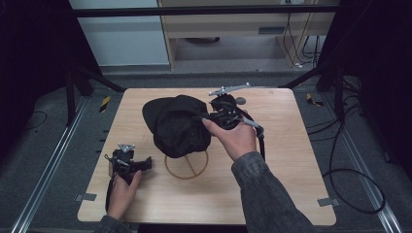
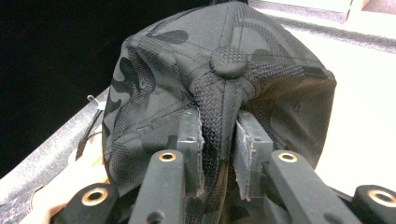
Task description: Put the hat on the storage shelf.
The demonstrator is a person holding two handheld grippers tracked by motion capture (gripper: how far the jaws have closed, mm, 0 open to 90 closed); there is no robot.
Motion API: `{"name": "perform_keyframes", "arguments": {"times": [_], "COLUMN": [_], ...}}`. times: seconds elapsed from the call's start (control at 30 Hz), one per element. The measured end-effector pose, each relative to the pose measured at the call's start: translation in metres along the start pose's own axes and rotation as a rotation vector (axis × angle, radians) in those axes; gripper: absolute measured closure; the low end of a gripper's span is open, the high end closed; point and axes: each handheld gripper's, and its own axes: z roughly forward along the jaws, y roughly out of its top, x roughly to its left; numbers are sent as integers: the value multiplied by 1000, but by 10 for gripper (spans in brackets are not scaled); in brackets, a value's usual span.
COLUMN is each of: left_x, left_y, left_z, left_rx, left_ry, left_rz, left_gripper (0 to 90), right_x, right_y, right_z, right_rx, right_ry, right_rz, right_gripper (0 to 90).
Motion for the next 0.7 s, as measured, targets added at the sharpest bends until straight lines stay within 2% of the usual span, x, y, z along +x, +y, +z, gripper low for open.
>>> {"name": "perform_keyframes", "arguments": {"times": [0.7], "left_x": [0], "left_y": [0], "left_z": [0], "left_rx": [0], "left_ry": [-6], "left_rz": [6], "left_gripper": [0], "right_x": [-5], "right_y": [1], "right_z": [0], "right_rx": [-6], "right_ry": [10], "right_rz": [27], "right_gripper": [679]}}
